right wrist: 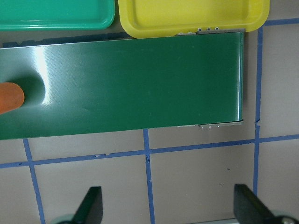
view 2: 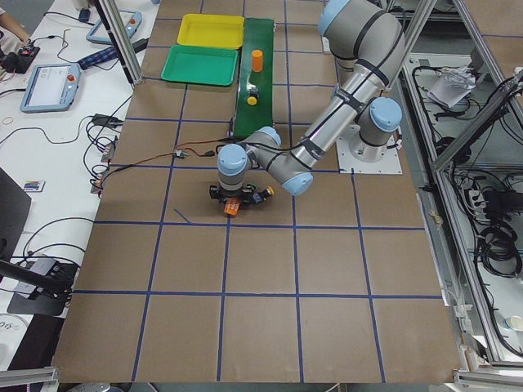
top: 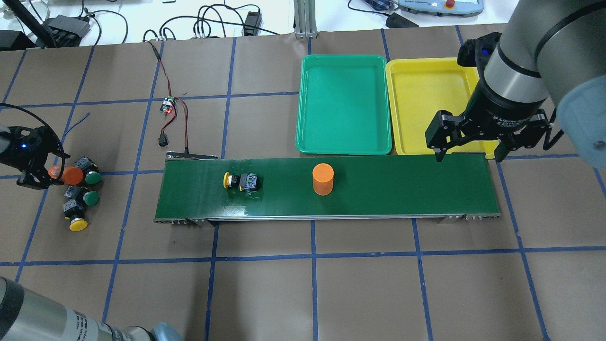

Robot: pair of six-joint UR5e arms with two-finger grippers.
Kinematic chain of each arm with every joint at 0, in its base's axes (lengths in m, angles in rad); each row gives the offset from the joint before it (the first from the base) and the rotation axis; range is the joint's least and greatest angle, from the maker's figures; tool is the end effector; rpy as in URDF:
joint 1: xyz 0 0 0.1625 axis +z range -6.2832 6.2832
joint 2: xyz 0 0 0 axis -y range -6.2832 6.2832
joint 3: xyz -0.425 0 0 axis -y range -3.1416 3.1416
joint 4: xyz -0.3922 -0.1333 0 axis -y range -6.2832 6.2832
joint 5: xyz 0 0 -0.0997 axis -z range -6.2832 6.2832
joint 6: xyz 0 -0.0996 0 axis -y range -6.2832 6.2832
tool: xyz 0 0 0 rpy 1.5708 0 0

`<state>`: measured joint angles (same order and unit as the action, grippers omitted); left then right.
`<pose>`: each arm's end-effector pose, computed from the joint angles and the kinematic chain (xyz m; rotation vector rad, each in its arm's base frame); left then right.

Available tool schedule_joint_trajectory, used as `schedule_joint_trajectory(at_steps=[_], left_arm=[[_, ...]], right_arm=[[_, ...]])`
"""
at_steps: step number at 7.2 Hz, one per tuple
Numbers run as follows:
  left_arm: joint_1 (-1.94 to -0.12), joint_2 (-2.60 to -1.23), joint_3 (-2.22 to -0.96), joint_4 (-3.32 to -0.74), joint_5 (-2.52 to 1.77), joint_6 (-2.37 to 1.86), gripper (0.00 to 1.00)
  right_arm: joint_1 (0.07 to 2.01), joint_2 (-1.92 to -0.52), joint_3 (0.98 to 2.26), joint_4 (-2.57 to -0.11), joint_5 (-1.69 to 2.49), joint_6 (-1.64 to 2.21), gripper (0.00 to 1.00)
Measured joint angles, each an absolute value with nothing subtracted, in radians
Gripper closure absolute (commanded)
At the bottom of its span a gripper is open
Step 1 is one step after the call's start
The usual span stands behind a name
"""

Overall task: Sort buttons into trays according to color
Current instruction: 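Grasp the second orange cylinder from the cluster with the left gripper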

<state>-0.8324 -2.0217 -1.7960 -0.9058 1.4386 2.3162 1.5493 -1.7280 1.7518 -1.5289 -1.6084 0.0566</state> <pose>0.2887 -0.5347 0.1998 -2.2117 -2.1978 0.2055 0.1205 -0.4212 0.4671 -0.1192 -3.0989 -0.1009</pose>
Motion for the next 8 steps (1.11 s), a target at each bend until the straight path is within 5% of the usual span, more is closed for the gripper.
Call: schedule_joint_trajectory(at_steps=[1, 2, 8], left_arm=[[-0.832, -2.034, -1.796, -0.902, 1.421, 2.32, 0.92], [-0.832, -2.035, -1.796, -0.9, 1.417, 2.321, 1.0], [-0.971, -1.817, -1.834, -1.104, 1.439, 2.182, 1.0]], right_arm=[[1.549, -1.728, 1.752, -1.531, -1.607, 0.056, 0.0], [1.549, -1.728, 1.752, -1.532, -1.608, 0.056, 0.0], [1.549, -1.727, 1.751, -1.529, -1.62, 0.055, 0.0]])
